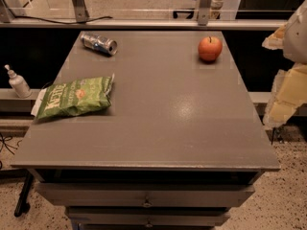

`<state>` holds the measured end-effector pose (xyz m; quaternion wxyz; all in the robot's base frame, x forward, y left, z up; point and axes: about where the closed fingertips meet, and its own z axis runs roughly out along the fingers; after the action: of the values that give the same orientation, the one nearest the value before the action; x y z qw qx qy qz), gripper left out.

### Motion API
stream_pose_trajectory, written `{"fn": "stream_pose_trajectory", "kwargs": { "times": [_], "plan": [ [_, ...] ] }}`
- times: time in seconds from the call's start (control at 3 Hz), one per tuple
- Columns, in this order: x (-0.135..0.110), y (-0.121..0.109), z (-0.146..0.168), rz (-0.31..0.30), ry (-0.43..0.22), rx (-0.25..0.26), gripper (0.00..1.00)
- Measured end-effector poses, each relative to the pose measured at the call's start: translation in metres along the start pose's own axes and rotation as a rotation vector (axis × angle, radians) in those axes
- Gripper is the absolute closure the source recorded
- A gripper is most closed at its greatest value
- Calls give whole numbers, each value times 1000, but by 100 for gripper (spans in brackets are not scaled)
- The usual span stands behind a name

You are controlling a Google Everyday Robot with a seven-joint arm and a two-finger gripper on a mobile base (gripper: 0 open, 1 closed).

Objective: Pick green jalapeno chip bag

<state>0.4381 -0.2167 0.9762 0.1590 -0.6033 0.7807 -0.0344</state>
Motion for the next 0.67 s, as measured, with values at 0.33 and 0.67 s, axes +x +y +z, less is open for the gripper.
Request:
{"fn": "stream_pose_trajectory", "kwargs": {
  "times": [0.33, 0.67],
  "plan": [
    [0, 0, 0, 0, 0, 0, 0],
    [-2, -4, 8, 0, -54, -18, 0]
  ]
}}
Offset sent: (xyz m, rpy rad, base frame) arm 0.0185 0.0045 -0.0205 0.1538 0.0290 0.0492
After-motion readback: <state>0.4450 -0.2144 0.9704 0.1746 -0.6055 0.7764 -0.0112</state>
